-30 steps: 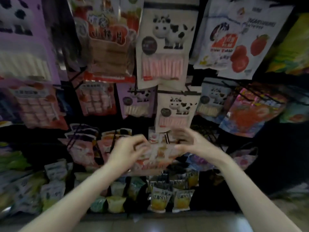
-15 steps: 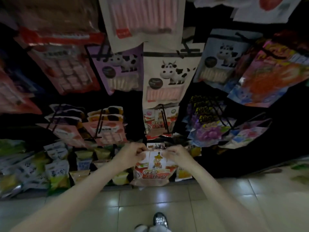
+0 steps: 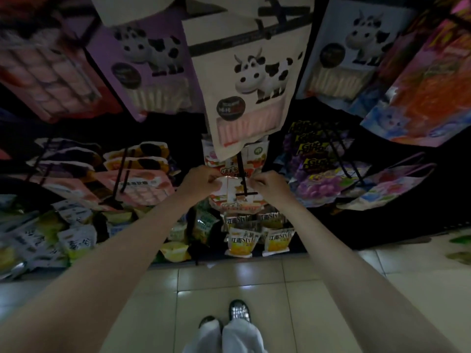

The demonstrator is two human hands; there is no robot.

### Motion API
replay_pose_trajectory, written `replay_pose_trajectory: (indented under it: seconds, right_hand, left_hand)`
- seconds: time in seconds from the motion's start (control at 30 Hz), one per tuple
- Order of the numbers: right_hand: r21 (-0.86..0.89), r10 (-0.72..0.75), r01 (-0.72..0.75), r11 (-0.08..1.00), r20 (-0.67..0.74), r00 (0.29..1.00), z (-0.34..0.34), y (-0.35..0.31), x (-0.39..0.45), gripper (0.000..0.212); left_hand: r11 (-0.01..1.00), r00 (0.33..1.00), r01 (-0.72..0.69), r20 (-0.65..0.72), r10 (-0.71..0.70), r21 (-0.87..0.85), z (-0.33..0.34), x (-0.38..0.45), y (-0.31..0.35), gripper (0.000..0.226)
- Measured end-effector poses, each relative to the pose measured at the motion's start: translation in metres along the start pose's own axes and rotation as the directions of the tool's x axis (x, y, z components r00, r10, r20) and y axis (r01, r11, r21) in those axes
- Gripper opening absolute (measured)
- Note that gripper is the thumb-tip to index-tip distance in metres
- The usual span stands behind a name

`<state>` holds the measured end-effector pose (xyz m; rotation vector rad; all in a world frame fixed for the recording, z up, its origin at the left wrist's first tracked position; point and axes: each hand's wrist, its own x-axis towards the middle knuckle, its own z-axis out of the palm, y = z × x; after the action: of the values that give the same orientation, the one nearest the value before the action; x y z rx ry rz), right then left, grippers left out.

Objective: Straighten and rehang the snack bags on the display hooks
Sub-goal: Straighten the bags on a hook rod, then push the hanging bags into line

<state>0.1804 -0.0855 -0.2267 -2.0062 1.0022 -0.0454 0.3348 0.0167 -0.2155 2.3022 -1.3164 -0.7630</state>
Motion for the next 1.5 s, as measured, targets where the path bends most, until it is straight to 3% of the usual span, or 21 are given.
replay_pose_trajectory:
  seconds: [0.13, 0.23, 0.37, 0.5, 0.6, 0.73, 0.87, 1.03, 1.1, 1.2, 1.27, 1.33, 1.43, 1.5]
  right_hand:
    - [-0.018, -0.001, 0.001, 1.0, 0.003, 1.0, -0.006, 0.001, 0.002, 0.044]
    - [-0.053, 0.029, -0.029, 0.998, -0.001, 1.0, -0.003, -0.002, 0.007, 0.025]
    - [-0.184, 0.068, -0.095, 0.978, -0.152, 0.986, 0.004, -0.015, 0.016, 0.029]
    - [-0.322, 0.067, -0.152, 0.935, -0.259, 0.964, 0.011, -0.016, 0.015, 0.029]
    - [-0.254, 0.073, -0.17, 0.952, -0.352, 0.933, -0.001, -0.022, 0.001, 0.022]
    - [-0.066, 0.004, -0.04, 0.997, -0.476, 0.879, -0.044, -0.053, -0.015, 0.026]
    - [0.006, -0.196, 0.239, 0.971, -0.554, 0.809, -0.07, -0.097, -0.041, 0.024]
    - [-0.011, -0.421, 0.472, 0.881, -0.474, 0.774, -0.07, -0.142, -0.074, 0.025]
    - [-0.068, -0.54, 0.578, 0.814, -0.455, 0.707, -0.068, -0.161, -0.088, 0.025]
    - [-0.289, -0.73, 0.72, 0.632, -0.533, 0.427, -0.079, -0.192, -0.108, 0.025]
    - [-0.361, -0.734, 0.712, 0.602, -0.602, 0.315, -0.096, -0.213, -0.108, 0.031]
    - [-0.301, -0.657, 0.672, 0.676, -0.66, 0.365, -0.117, -0.235, -0.098, 0.047]
    - [-0.055, -0.502, 0.624, 0.78, -0.651, 0.57, -0.138, -0.262, -0.081, 0.071]
    - [0.053, -0.44, 0.6, 0.798, -0.63, 0.64, -0.142, -0.275, -0.073, 0.081]
  left_hand:
    - [0.998, 0.997, 0.042, 0.059, -0.04, -0.041, 0.004, 0.005, -0.003, 0.021]
    - [0.994, 0.997, 0.076, 0.015, -0.075, -0.076, 0.007, 0.005, -0.005, 0.026]
    - [0.984, 0.976, 0.146, -0.148, -0.16, -0.1, 0.006, 0.005, -0.003, 0.031]
    - [0.977, 0.971, 0.152, -0.163, -0.175, -0.148, -0.016, -0.008, -0.007, 0.031]
    - [0.956, 0.943, 0.13, -0.266, -0.202, -0.263, -0.042, -0.027, -0.009, 0.032]
    - [0.917, 0.932, -0.079, -0.355, -0.071, -0.391, -0.071, -0.035, 0.014, 0.037]
    - [0.902, 0.91, -0.2, -0.413, 0.026, -0.382, -0.084, -0.034, 0.049, 0.035]
    - [0.898, 0.815, -0.25, -0.579, -0.006, -0.362, -0.098, -0.059, 0.059, 0.023]
    - [0.907, 0.731, -0.297, -0.682, 0.015, -0.299, -0.112, -0.084, 0.057, 0.021]
    - [0.909, 0.568, -0.389, -0.816, 0.109, -0.149, -0.142, -0.121, 0.057, 0.019]
    - [0.894, 0.479, -0.446, -0.854, 0.203, -0.038, -0.158, -0.139, 0.059, 0.016]
    - [0.882, 0.436, -0.471, -0.864, 0.253, 0.02, -0.166, -0.149, 0.06, 0.016]
    - [0.873, 0.401, -0.487, -0.891, 0.212, -0.011, -0.167, -0.158, 0.065, 0.018]
    - [0.869, 0.343, -0.493, -0.909, 0.237, 0.04, -0.167, -0.164, 0.068, 0.02]
